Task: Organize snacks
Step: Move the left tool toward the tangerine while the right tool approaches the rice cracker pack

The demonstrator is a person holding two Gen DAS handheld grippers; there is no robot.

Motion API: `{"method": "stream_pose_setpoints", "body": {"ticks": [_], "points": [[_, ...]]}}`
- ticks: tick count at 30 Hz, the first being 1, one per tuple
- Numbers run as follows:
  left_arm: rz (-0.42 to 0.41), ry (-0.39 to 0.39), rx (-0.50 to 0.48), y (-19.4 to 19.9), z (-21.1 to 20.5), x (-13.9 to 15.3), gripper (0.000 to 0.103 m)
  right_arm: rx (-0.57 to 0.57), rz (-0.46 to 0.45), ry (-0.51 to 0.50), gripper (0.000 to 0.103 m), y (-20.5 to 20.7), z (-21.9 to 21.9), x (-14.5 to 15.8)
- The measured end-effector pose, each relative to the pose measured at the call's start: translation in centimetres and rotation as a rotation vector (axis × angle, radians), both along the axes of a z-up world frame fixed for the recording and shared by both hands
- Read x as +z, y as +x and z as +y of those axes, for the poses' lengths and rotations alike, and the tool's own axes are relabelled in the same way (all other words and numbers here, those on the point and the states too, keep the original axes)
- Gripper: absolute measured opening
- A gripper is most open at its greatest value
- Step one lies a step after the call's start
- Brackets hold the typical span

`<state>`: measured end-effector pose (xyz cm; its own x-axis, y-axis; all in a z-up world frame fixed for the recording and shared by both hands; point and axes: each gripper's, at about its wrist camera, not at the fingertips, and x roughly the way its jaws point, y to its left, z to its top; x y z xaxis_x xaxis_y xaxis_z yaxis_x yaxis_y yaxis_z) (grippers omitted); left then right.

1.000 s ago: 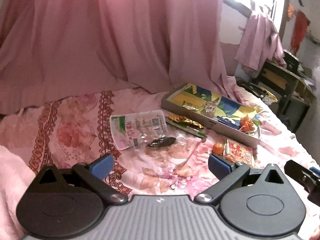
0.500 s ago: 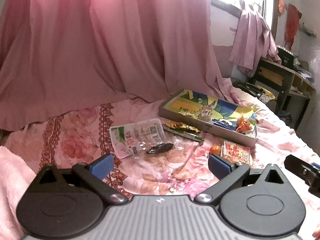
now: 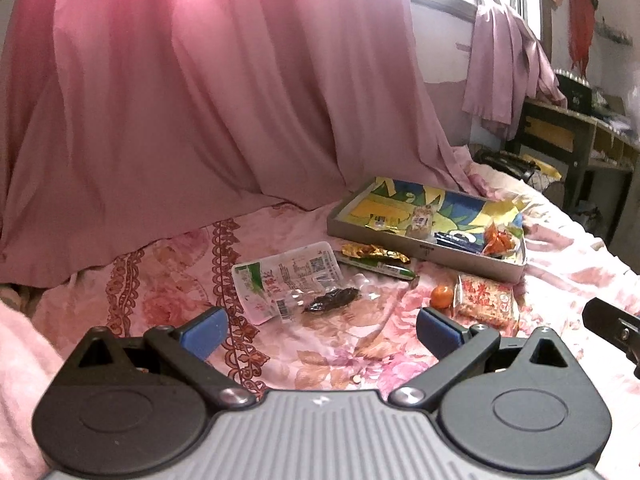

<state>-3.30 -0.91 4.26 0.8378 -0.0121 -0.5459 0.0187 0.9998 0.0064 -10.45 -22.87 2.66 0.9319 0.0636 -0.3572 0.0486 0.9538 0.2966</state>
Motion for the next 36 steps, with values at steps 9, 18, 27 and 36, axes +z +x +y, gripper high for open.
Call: {"method": "stream_pose_setpoints", "body": {"ticks": [9, 18, 27, 36], "points": [[0.025, -0.009, -0.018, 2.2, -1.2, -0.3, 0.103, -0.013, 0.019, 0.009, 0.102, 0.2, -0.7, -0.4], [0.029, 0.047, -0.182, 6.6, -3.2, -3.0, 0.103, -0.028, 0.104, -0.004, 0.102, 3.8, -1.8, -1.1], [0.066, 0.037, -0.351, 11.9, -5.4, -6.6, 0.103, 0.011, 0.235, -0.050, 0.102, 11.1, -4.0, -1.9], [0.076, 0.108, -0.516, 16.9, -7.8, -10.3, 0.103, -0.013, 0.382, -0.045, 0.102, 18.9, -5.9, -5.2]]}}
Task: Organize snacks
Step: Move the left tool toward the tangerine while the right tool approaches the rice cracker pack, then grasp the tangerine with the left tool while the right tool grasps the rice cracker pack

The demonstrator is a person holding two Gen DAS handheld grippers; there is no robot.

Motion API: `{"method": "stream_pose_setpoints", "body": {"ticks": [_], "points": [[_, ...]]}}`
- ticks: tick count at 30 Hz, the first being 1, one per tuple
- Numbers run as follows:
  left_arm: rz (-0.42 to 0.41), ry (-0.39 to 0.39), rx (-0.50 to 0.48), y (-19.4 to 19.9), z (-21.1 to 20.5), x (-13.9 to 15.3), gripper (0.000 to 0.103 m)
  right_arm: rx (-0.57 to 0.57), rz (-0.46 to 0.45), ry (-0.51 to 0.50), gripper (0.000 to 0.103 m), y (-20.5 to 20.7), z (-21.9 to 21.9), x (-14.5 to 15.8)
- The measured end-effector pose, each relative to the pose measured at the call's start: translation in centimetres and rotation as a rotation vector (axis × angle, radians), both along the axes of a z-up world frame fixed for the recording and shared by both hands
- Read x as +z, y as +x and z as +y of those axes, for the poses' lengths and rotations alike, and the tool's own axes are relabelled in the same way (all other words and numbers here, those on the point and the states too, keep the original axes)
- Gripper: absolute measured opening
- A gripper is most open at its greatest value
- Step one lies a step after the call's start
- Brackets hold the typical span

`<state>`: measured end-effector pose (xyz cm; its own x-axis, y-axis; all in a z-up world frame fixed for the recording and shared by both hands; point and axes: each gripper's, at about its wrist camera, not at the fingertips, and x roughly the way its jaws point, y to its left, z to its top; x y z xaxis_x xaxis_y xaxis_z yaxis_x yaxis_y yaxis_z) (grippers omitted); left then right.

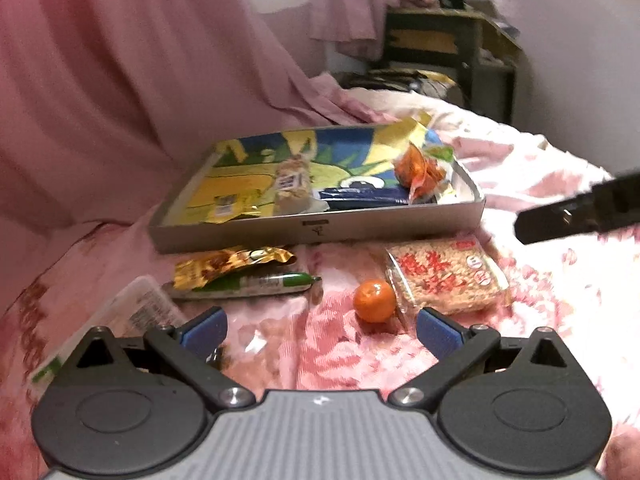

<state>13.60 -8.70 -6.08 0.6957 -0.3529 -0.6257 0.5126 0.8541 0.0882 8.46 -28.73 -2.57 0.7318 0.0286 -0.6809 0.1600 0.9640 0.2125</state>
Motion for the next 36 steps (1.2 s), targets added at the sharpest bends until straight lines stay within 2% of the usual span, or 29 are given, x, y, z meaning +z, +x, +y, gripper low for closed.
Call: {"method": "stream_pose_setpoints", "body": {"ticks": [4, 10, 13, 17, 22, 29, 34, 36], "points": [[-0.005, 0.025, -0.100, 1.8, -0.6, -0.9, 0.103, -0.032, 0.055, 0.063, 0.102, 3.0, -0.7, -1.9], [-0.014, 0.048, -0.232, 3.1, -2.1, -1.7, 0.100, -0.065, 0.117, 0.097, 0.102, 6.0, -0.8, -3.7], [0.009, 0.024, -0.236, 3.8, -2.3, -2.5, 0.099, -0.075, 0.140, 0.119, 0.102, 6.9, -0.9, -4.2], [0.047, -0.015, -0.217, 4.6, -1.8, -3.7, 0.100, -0.081, 0.154, 0.086, 0.102, 7.6, -0.9, -4.4], [0.060, -0.043, -0.197, 5.0, -1.3, -3.7, 0.100, -0.074, 0.174, 0.083, 0.102, 7.9, -0.9, -5.1], [0.104, -0.082, -0.226, 5.0, -1.1, -4.1, 0.083, -0.073, 0.201, 0.112, 0.102, 8.4, -0.6, -6.4], [0.128, -0.109, -0.219, 5.2, -1.2, -4.1, 0.079, -0.070, 0.194, 0.113, 0.102, 8.7, 0.3, -6.9], [0.140, -0.121, -0.227, 5.2, -1.1, -4.1, 0.071, -0.071, 0.187, 0.101, 0.102, 8.9, 0.5, -7.0]]}}
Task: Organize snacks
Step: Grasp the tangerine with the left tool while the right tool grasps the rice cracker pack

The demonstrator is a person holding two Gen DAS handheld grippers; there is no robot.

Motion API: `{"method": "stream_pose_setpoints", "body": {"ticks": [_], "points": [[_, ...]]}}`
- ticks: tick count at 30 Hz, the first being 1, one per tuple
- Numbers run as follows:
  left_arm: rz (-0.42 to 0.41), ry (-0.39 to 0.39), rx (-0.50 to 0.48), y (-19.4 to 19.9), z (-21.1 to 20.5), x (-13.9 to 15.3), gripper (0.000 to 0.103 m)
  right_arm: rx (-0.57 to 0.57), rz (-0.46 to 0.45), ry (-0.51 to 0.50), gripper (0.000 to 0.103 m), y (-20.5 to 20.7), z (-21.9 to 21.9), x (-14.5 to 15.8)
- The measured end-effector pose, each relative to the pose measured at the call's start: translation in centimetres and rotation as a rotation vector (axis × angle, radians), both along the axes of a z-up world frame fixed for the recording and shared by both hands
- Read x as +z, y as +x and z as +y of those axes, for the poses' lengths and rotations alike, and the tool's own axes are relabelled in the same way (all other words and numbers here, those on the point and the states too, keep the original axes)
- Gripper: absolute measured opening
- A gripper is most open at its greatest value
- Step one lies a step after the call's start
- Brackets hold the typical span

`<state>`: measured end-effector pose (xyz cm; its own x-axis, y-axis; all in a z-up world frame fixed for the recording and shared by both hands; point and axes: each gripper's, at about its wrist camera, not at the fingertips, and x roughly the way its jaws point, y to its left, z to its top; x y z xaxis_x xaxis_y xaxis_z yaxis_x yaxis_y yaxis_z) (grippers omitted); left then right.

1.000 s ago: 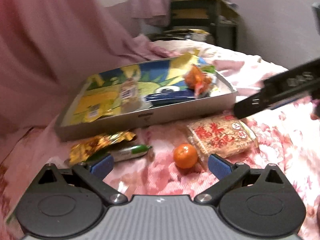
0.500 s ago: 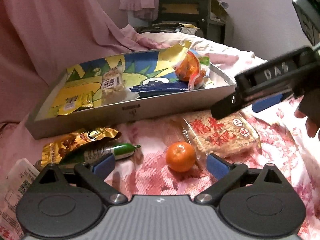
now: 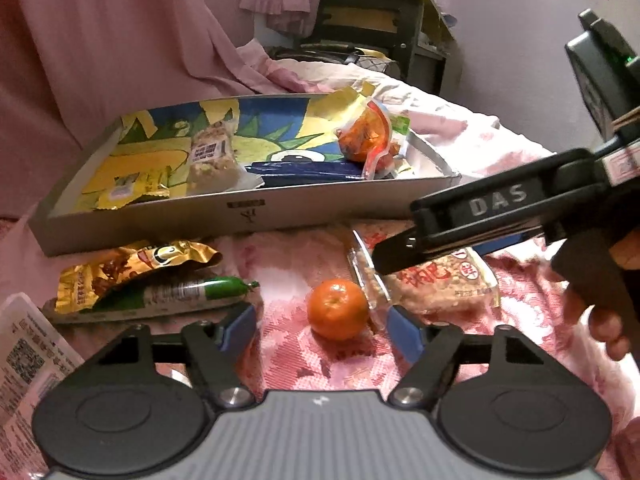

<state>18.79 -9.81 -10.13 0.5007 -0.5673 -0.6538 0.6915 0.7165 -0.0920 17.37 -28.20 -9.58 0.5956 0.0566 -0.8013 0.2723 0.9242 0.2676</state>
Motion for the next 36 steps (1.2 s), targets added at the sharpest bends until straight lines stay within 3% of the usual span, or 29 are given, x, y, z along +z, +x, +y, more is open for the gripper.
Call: {"method": "stream_pose_setpoints", "body": {"ticks": [18, 30, 31, 34, 36], "points": [[0.131, -0.115, 0.134, 0.9, 1.7, 0.1, 0.064, -0.035, 0.023, 0.007, 0.102, 0.3, -0.1, -0.7], [0.026, -0.055, 0.092, 0.0, -0.5, -0.2, 0.062, -0.142, 0.080, 0.067, 0.102, -1.8, -2.0, -0.3], [0.020, -0.052, 0.092, 0.0, -0.6, -0.2, 0.061, -0.147, 0.082, 0.074, 0.102, -1.8, -2.1, -0.3], [0.000, -0.040, 0.087, -0.1, -0.8, -0.1, 0.037, -0.156, 0.090, 0.096, 0.102, -1.7, -2.7, -0.2], [0.009, -0.044, 0.094, -0.1, -0.7, 0.0, 0.037, -0.153, 0.094, 0.109, 0.102, -1.6, -3.3, 0.2]]}}
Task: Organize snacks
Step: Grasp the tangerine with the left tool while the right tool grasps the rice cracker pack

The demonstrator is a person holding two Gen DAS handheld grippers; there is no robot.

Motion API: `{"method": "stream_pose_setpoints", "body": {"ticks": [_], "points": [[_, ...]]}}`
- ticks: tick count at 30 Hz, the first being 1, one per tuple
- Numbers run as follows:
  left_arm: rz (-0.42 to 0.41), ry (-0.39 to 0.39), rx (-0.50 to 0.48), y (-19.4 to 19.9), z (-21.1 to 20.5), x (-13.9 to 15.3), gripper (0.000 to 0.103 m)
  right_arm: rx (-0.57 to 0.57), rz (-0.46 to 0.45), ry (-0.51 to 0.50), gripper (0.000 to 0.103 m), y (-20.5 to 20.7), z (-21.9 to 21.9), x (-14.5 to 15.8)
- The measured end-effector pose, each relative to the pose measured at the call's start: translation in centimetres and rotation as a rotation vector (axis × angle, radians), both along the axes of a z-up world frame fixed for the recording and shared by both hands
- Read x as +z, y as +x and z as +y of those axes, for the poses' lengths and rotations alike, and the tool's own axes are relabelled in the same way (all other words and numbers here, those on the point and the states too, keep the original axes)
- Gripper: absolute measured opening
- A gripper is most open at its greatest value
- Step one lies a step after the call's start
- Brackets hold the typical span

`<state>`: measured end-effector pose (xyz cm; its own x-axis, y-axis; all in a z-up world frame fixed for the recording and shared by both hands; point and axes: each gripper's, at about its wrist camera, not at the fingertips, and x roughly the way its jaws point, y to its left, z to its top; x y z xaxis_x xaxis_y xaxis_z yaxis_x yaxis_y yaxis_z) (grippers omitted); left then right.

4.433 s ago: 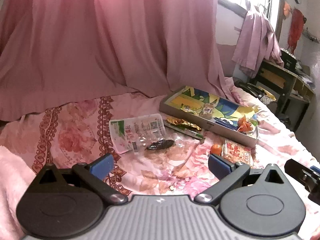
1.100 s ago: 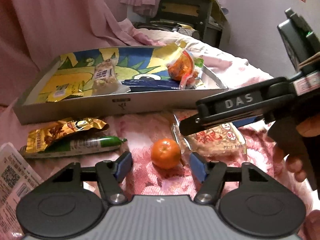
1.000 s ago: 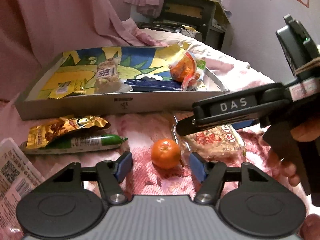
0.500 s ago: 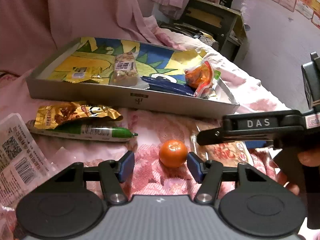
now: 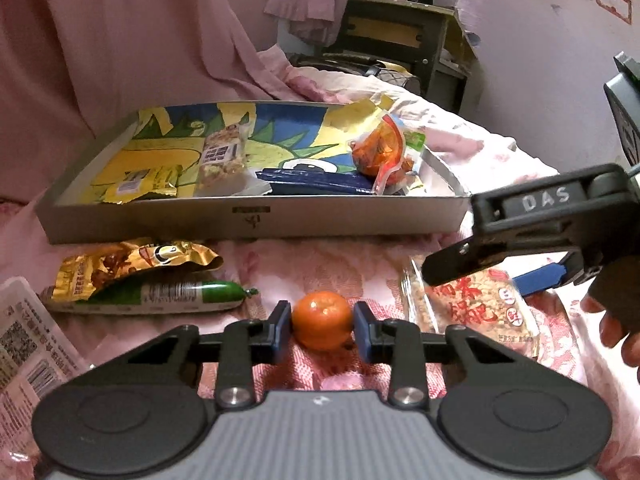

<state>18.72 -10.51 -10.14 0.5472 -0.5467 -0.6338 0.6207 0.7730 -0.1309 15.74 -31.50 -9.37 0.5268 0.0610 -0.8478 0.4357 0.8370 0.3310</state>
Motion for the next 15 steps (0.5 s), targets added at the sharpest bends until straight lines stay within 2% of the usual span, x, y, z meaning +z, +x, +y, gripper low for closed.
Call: {"method": "stream_pose_setpoints", "body": {"ticks": [3, 9, 15], "points": [[0.032, -0.024, 0.021, 0.2, 0.5, 0.1, 0.036, 0.036, 0.010, 0.004, 0.102, 0.0, -0.9, 0.5], [0.130, -0.098, 0.120, -0.1, 2.6, 0.4, 0.036, 0.184, 0.012, -0.080, 0.102, 0.9, -1.1, 0.6], [0.165, -0.083, 0.202, -1.9, 3.8, 0.6, 0.036, 0.294, -0.056, -0.121, 0.102, 1.5, 0.2, -0.4]]}}
